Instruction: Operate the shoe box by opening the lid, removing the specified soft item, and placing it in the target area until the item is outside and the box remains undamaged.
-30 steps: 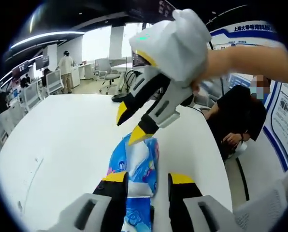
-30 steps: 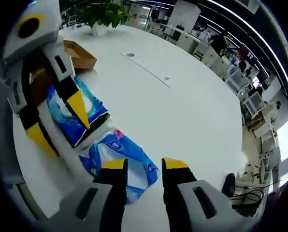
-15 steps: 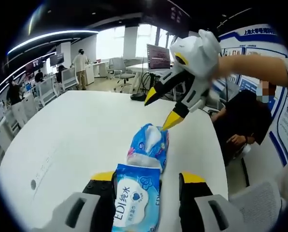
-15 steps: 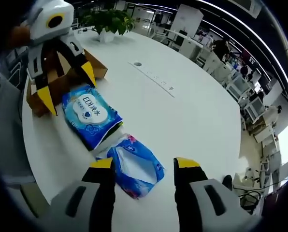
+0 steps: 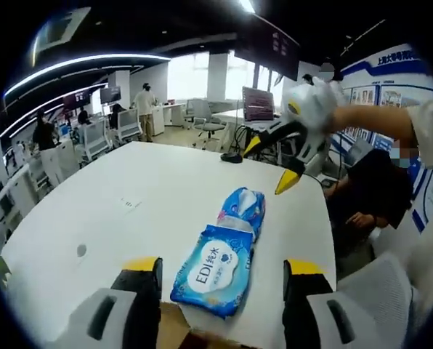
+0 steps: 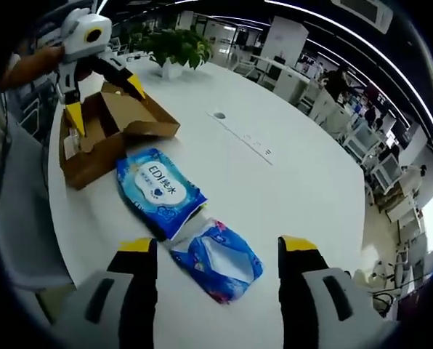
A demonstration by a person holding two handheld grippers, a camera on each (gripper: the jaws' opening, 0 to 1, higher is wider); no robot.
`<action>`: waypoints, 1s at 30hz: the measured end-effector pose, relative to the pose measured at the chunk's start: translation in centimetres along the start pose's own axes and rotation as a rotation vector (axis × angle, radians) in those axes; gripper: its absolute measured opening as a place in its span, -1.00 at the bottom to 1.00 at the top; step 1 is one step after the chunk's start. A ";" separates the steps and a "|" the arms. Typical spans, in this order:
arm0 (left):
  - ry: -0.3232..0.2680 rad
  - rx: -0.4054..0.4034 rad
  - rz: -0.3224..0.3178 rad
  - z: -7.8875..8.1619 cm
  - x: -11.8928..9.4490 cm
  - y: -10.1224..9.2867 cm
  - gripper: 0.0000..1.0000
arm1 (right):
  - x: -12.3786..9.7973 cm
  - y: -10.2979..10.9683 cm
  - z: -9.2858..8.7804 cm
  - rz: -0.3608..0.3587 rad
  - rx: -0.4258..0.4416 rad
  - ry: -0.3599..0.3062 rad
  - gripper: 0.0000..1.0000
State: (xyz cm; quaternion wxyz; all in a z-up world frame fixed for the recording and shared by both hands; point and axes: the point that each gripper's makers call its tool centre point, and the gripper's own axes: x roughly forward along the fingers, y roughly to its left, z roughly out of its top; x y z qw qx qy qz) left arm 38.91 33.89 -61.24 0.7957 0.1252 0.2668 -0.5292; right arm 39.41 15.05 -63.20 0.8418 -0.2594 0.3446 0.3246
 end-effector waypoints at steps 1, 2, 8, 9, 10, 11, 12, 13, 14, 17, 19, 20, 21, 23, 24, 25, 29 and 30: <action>-0.005 -0.003 0.013 -0.2 -0.8 0.3 0.46 | -0.1 0.4 0.4 0.007 -0.003 -0.009 0.38; -0.009 -0.006 0.023 -0.3 -1.3 0.5 0.52 | -0.1 0.6 0.7 0.009 -0.004 -0.013 0.40; -0.038 -0.034 0.074 -1.2 -4.6 1.3 0.66 | 0.0 3.3 3.1 0.058 -0.012 -0.049 0.58; -0.042 -0.041 0.085 -1.5 -5.3 1.4 0.68 | 0.0 3.8 3.8 0.070 -0.018 -0.063 0.62; -0.040 -0.046 0.091 -1.7 -5.7 1.4 0.70 | -0.1 4.1 4.2 0.073 -0.022 -0.072 0.63; -0.040 -0.047 0.096 -1.9 -6.2 1.4 0.74 | -0.1 4.4 4.8 0.075 -0.033 -0.082 0.63; -0.047 -0.049 0.106 -2.1 -6.8 1.4 0.77 | -0.2 4.7 5.3 0.077 -0.043 -0.089 0.62; -0.050 -0.055 0.113 -2.3 -7.3 1.5 0.80 | -0.2 5.0 5.8 0.079 -0.054 -0.097 0.62; -0.053 -0.061 0.120 -2.5 -7.9 1.5 0.82 | -0.3 5.2 6.1 0.083 -0.058 -0.101 0.64; -0.079 -0.070 0.139 -2.7 -9.4 1.4 0.86 | -0.3 5.9 7.3 0.096 -0.057 -0.125 0.70; -0.095 -0.081 0.148 -3.1 -10.3 1.4 0.91 | -0.3 6.5 8.0 0.106 -0.061 -0.140 0.70; -0.096 -0.087 0.153 -3.3 -10.6 1.4 0.95 | -0.3 6.7 8.2 0.112 -0.061 -0.142 0.70; -0.100 -0.093 0.159 -3.5 -11.0 1.5 0.97 | -0.2 7.1 8.6 0.124 -0.061 -0.147 0.70; -0.102 -0.097 0.166 -3.9 -11.7 1.7 1.00 | -0.1 7.7 9.0 0.143 -0.060 -0.155 0.71; -0.103 -0.096 0.168 -4.0 -11.8 1.7 1.00 | 0.1 8.1 9.2 0.154 -0.062 -0.154 0.72; -0.109 -0.095 0.175 -4.2 -12.2 1.8 1.00 | 0.2 8.3 9.4 0.159 -0.067 -0.153 0.73; -0.118 -0.110 0.196 -4.9 -13.6 2.2 1.00 | 0.6 9.3 10.0 0.181 -0.083 -0.152 0.74; -0.122 -0.110 0.200 -5.0 -13.9 2.2 1.00 | 0.7 9.5 10.2 0.185 -0.086 -0.153 0.74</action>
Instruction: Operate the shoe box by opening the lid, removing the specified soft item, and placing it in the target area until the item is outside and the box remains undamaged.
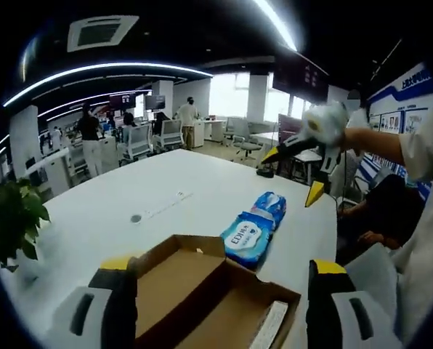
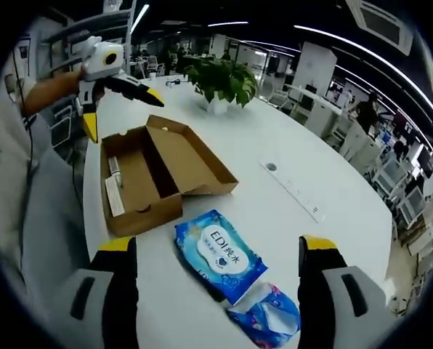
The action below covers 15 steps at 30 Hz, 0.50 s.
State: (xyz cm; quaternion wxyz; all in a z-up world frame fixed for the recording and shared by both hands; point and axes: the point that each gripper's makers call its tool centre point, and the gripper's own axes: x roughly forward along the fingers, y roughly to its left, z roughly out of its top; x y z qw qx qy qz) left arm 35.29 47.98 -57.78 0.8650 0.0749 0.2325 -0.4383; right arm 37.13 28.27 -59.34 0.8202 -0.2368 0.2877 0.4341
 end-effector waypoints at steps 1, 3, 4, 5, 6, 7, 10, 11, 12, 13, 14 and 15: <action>-0.005 0.000 0.004 -0.1 -0.3 0.1 1.00 | 0.2 0.3 0.3 0.008 -0.005 -0.004 0.75; -0.012 0.001 0.013 -0.4 -1.0 0.4 1.00 | 0.6 0.7 0.8 0.021 -0.014 -0.010 0.75; -0.010 -0.003 0.018 -0.6 -1.4 0.5 1.00 | 0.8 0.9 1.0 0.026 -0.018 -0.012 0.75; -0.011 -0.002 0.023 -0.8 -1.7 0.6 1.00 | 1.0 1.2 1.2 0.036 -0.023 -0.015 0.75; -0.013 -0.004 0.030 -1.0 -2.2 0.7 1.00 | 1.2 1.5 1.4 0.043 -0.025 -0.014 0.74; -0.012 -0.006 0.032 -1.2 -2.4 0.8 1.00 | 1.4 1.7 1.6 0.050 -0.029 -0.014 0.73; -0.012 0.008 0.044 -2.1 -3.6 0.9 1.00 | 2.1 2.5 2.1 0.080 -0.044 -0.022 0.70; -0.009 0.008 0.048 -2.4 -3.9 1.0 1.00 | 2.3 3.0 2.4 0.090 -0.049 -0.023 0.70; -0.005 0.007 0.052 -2.7 -4.1 1.2 1.00 | 2.7 3.5 2.7 0.107 -0.056 -0.023 0.68; -0.001 0.005 0.056 -3.0 -4.4 1.3 1.00 | 2.9 3.9 2.7 0.126 -0.064 -0.022 0.67; 0.000 0.002 0.061 -3.3 -4.8 1.4 1.00 | 3.3 4.5 2.8 0.146 -0.074 -0.021 0.66; -0.002 0.000 0.066 -3.5 -5.1 1.5 1.00 | 3.6 4.9 2.9 0.159 -0.084 -0.019 0.64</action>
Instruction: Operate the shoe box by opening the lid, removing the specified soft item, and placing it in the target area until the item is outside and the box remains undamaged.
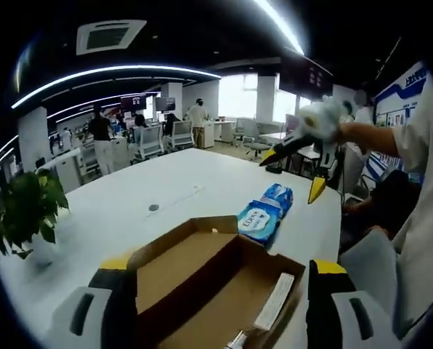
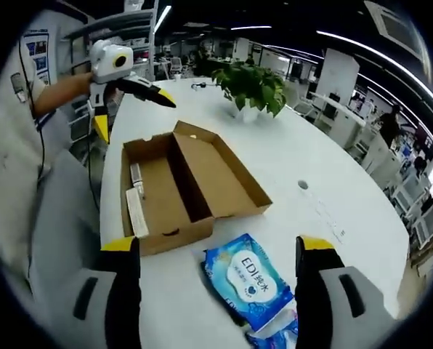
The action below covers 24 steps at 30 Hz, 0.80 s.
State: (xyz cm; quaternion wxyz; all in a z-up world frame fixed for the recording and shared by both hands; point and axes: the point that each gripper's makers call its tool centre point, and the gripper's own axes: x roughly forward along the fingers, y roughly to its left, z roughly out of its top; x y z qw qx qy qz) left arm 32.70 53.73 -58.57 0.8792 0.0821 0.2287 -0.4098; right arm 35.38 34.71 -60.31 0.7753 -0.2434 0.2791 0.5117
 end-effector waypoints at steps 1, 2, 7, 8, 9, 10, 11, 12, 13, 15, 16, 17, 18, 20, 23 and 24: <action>-0.002 -0.004 0.005 -0.2 -0.4 0.0 1.00 | 0.5 0.5 0.1 0.018 -0.015 0.004 0.63; -0.001 -0.006 0.007 -0.4 -0.6 0.0 1.00 | 0.9 0.7 0.1 0.030 -0.023 0.008 0.62; 0.002 -0.010 0.027 -1.5 -1.9 0.4 1.00 | 2.9 2.3 0.7 0.093 -0.063 0.021 0.56; 0.007 -0.012 0.031 -1.9 -2.3 0.5 1.00 | 3.2 2.6 0.7 0.105 -0.071 0.023 0.55; 0.009 -0.010 0.033 -2.2 -2.5 0.5 1.00 | 3.5 2.9 0.8 0.118 -0.086 0.027 0.53; 0.018 -0.008 0.041 -2.6 -2.8 0.7 1.00 | 3.8 3.1 0.8 0.122 -0.097 0.029 0.51; 0.020 -0.008 0.045 -2.8 -2.9 0.7 1.00 | 4.2 3.3 0.9 0.133 -0.110 0.031 0.49; 0.025 -0.005 0.053 -3.1 -3.3 0.9 1.00 | 4.5 3.5 0.9 0.142 -0.119 0.031 0.46; 0.026 -0.005 0.057 -3.3 -3.6 1.0 1.00 | 4.8 3.8 1.0 0.152 -0.129 0.030 0.43; 0.028 -0.009 0.068 -3.7 -4.2 1.2 1.00 | 5.5 4.4 1.0 0.178 -0.157 0.032 0.37; 0.030 -0.014 0.073 -3.9 -4.5 1.3 1.00 | 6.0 4.8 0.9 0.193 -0.162 0.042 0.36; 0.030 -0.015 0.078 -4.0 -4.7 1.4 1.00 | 6.2 5.0 0.9 0.205 -0.169 0.047 0.34; 0.030 -0.016 0.083 -4.1 -4.9 1.4 1.00 | 6.7 5.4 0.7 0.223 -0.185 0.058 0.32; 0.029 -0.023 0.098 -4.3 -5.3 1.6 1.00 | 7.4 6.1 0.5 0.246 -0.202 0.076 0.29; 0.016 -0.033 0.111 -4.4 -5.9 1.6 1.00 | 8.4 6.9 0.2 0.278 -0.224 0.096 0.23; 0.016 -0.033 0.113 -4.5 -6.0 1.6 1.00 | 8.7 7.1 0.1 0.285 -0.228 0.104 0.22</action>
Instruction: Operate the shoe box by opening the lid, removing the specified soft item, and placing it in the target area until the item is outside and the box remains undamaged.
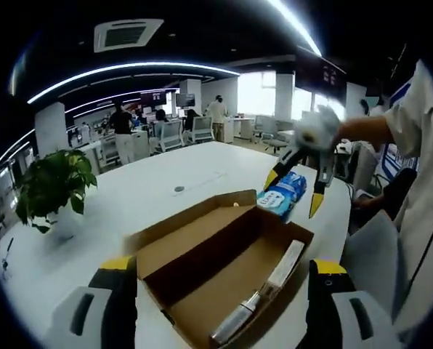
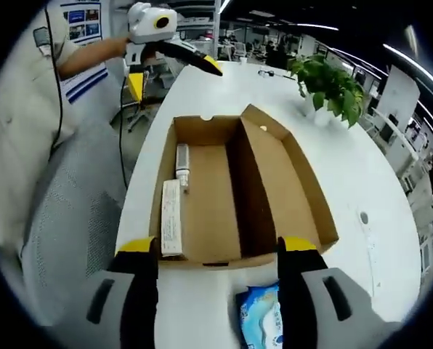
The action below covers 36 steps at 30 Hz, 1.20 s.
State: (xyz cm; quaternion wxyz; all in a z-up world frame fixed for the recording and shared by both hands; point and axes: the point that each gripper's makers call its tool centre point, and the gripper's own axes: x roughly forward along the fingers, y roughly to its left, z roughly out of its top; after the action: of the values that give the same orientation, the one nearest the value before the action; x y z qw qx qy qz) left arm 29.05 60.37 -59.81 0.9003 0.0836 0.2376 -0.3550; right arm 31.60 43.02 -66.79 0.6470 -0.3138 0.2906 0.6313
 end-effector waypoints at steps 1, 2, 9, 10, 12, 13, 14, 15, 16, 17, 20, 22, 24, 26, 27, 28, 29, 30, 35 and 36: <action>0.001 0.000 0.003 -0.1 -0.1 0.0 1.00 | 0.5 0.3 -0.1 0.018 -0.013 0.014 0.21; 0.003 0.001 0.010 -0.3 -0.2 0.0 1.00 | 0.9 0.4 -0.2 0.027 -0.018 0.021 0.20; -0.004 -0.028 0.024 -1.1 -0.9 0.4 1.00 | 3.4 1.8 -1.1 0.107 -0.080 0.084 0.15; 0.001 -0.029 0.030 -1.4 -1.0 0.5 1.00 | 3.7 1.9 -1.1 0.114 -0.082 0.089 0.15; -0.001 -0.031 0.039 -1.6 -1.2 0.7 1.00 | 4.3 2.1 -1.3 0.129 -0.086 0.101 0.13; -0.003 -0.036 0.042 -1.6 -1.3 0.8 1.00 | 4.6 2.1 -1.4 0.136 -0.087 0.107 0.13; -0.006 -0.041 0.044 -1.7 -1.4 0.8 1.00 | 4.8 2.2 -1.4 0.140 -0.088 0.111 0.12; -0.011 -0.046 0.047 -1.7 -1.6 0.8 1.00 | 5.2 2.2 -1.6 0.144 -0.092 0.119 0.10; -0.013 -0.048 0.048 -1.8 -1.6 0.7 1.00 | 5.5 2.2 -1.7 0.150 -0.094 0.127 0.08; -0.013 -0.050 0.048 -2.0 -1.7 0.6 1.00 | 5.7 2.4 -1.8 0.157 -0.096 0.131 0.07; -0.005 -0.048 0.050 -2.5 -1.7 0.4 1.00 | 6.3 2.7 -2.0 0.176 -0.095 0.145 0.07; -0.004 -0.049 0.050 -2.6 -1.7 0.2 1.00 | 6.6 2.9 -2.4 0.189 -0.089 0.158 0.06; -0.009 -0.054 0.051 -2.7 -1.6 0.0 1.00 | 6.9 3.0 -2.7 0.195 -0.085 0.168 0.03; -0.010 -0.056 0.055 -2.7 -1.6 -0.1 1.00 | 7.1 3.2 -2.7 0.201 -0.075 0.169 -0.02; -0.011 -0.058 0.061 -2.9 -1.5 0.2 1.00 | 7.1 3.3 -2.6 0.201 -0.067 0.165 -0.04; -0.013 -0.060 0.063 -2.9 -1.5 0.2 1.00 | 7.1 3.4 -2.5 0.202 -0.059 0.164 -0.07; -0.017 -0.063 0.065 -2.9 -1.5 0.1 1.00 | 7.1 3.6 -2.5 0.211 -0.052 0.165 -0.15; -0.021 -0.066 0.069 -2.8 -1.4 0.1 1.00 | 7.1 3.9 -2.6 0.223 -0.053 0.166 -0.21; -0.023 -0.064 0.071 -2.6 -0.8 -0.3 1.00 | 7.1 4.8 -2.4 0.220 -0.049 0.159 -0.62; -0.022 -0.061 0.069 -2.6 -0.6 -0.4 1.00 | 7.1 4.8 -2.5 0.215 -0.058 0.159 -0.66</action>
State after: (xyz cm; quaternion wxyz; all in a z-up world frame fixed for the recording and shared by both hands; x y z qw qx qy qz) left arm 27.46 61.24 -61.81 0.9167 0.0604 0.2352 -0.3174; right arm 27.09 45.67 -74.06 0.5413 -0.3485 0.3543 0.6783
